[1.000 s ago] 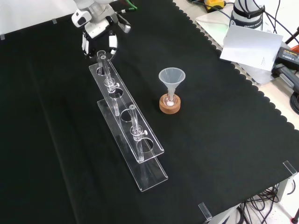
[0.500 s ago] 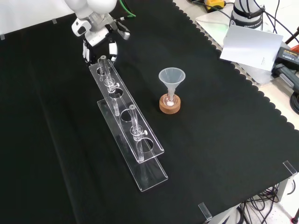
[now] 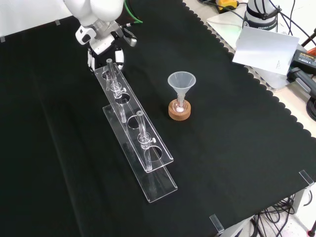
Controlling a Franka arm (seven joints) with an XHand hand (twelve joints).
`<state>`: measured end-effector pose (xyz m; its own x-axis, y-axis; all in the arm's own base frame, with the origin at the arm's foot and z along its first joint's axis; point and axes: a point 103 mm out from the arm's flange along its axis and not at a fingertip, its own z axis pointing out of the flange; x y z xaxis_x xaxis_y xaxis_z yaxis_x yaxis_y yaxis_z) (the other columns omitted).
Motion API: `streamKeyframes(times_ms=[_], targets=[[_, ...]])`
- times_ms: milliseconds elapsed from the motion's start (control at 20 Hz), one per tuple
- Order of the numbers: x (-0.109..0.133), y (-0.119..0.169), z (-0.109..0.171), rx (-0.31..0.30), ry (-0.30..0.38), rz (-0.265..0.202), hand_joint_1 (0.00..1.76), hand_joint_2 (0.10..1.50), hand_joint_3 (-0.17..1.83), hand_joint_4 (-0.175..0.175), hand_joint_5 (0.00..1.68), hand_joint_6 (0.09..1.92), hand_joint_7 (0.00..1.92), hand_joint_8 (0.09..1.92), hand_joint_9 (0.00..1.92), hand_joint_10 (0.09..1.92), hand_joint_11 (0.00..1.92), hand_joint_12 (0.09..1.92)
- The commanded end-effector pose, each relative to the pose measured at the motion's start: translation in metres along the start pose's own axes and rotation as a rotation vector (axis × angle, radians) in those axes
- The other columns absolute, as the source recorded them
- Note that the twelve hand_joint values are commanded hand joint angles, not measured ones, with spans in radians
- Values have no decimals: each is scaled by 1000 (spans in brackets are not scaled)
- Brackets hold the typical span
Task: Put the weighing funnel back on the table.
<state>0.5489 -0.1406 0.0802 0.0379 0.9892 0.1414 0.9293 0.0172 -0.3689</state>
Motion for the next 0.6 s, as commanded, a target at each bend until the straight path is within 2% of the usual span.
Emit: streamKeyframes(times_ms=[50,600], targets=[[1,4,3,1,-2,-1,1101,713,596,175,1212,757,740,595,1113,220,898,1033],[3,11,12,14,-23,5,1101,715,593,175,1212,755,739,596,1115,218,899,1033]])
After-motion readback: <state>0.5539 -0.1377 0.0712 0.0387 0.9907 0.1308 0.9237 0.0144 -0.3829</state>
